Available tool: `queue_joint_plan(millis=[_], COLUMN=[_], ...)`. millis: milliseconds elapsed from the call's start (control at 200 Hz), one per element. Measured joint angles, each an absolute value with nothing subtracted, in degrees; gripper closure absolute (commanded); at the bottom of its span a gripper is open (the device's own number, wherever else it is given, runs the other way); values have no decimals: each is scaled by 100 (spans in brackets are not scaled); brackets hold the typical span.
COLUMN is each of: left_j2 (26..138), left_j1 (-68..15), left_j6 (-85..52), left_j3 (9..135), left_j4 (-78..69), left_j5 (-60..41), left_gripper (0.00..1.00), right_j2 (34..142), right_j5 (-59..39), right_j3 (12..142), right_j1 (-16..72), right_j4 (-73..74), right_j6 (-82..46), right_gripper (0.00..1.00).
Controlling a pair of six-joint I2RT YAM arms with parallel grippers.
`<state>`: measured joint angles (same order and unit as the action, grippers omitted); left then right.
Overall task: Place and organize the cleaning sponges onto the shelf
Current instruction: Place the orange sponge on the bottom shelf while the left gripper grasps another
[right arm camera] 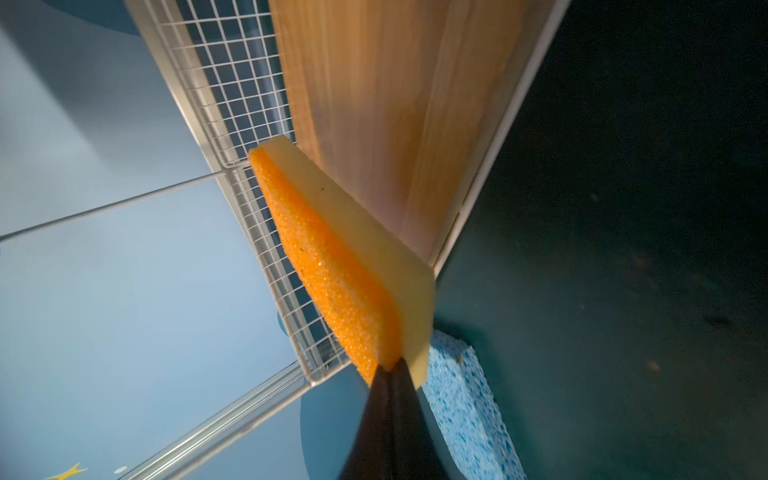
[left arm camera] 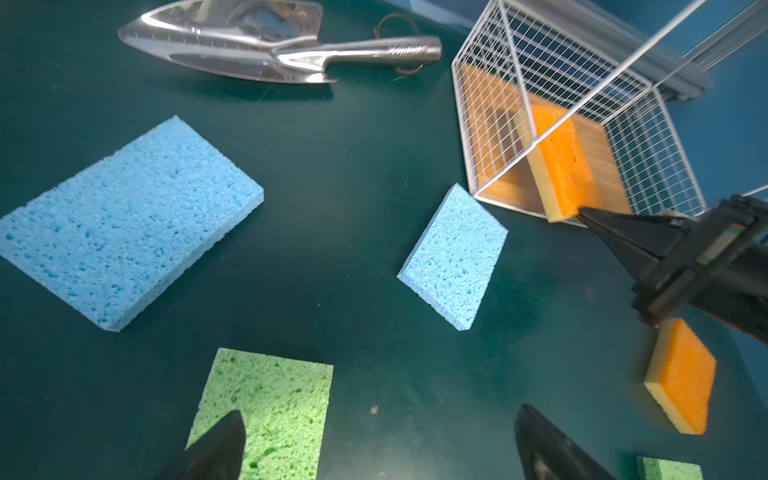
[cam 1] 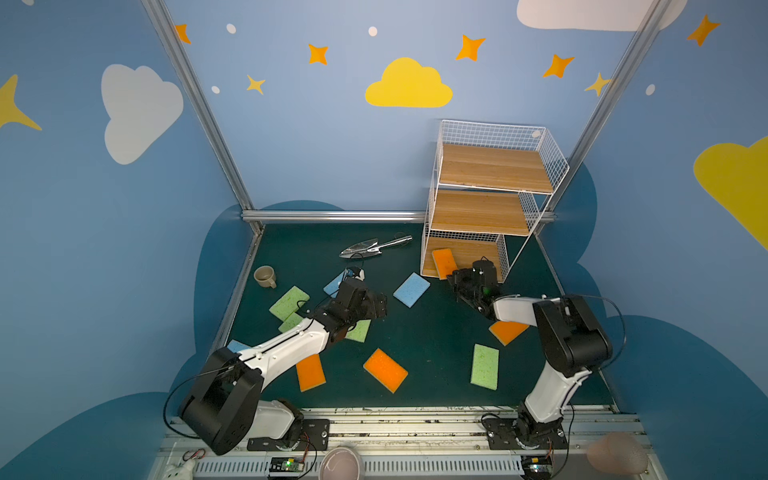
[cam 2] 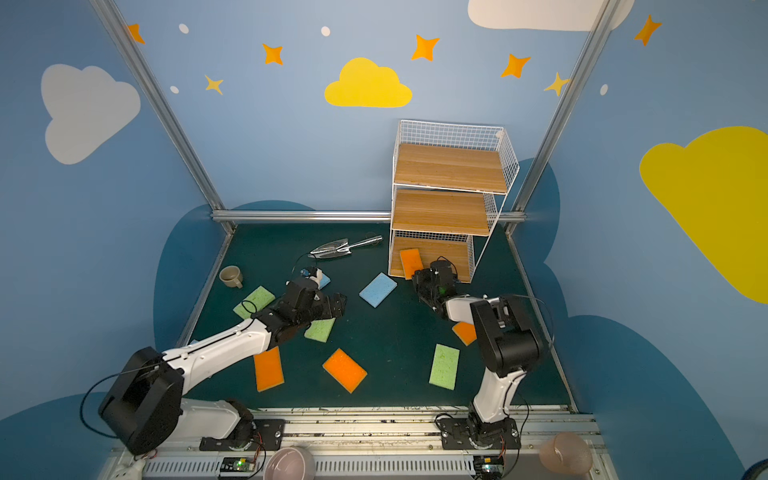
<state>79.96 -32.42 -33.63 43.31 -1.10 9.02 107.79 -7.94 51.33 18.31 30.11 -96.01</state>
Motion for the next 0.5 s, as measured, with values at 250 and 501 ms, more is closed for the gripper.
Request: queue_joint_plan(millis=[250,501], left_j2=[8178,8178], left_j1=[-3201,-3168], left_j6=[-3269,-3229], left_j3=[4331,4329], left_j4=[-213,-261], left_j5=[869,875], left_gripper=[0,0], right_j2=[11421,11775], right_j5=[-694,-539], right_j3=[5937,6184], right_j1=[1979,2167], right_j4=[3107,3096], right_j6=[-9745,-9859], right_gripper=[100,100])
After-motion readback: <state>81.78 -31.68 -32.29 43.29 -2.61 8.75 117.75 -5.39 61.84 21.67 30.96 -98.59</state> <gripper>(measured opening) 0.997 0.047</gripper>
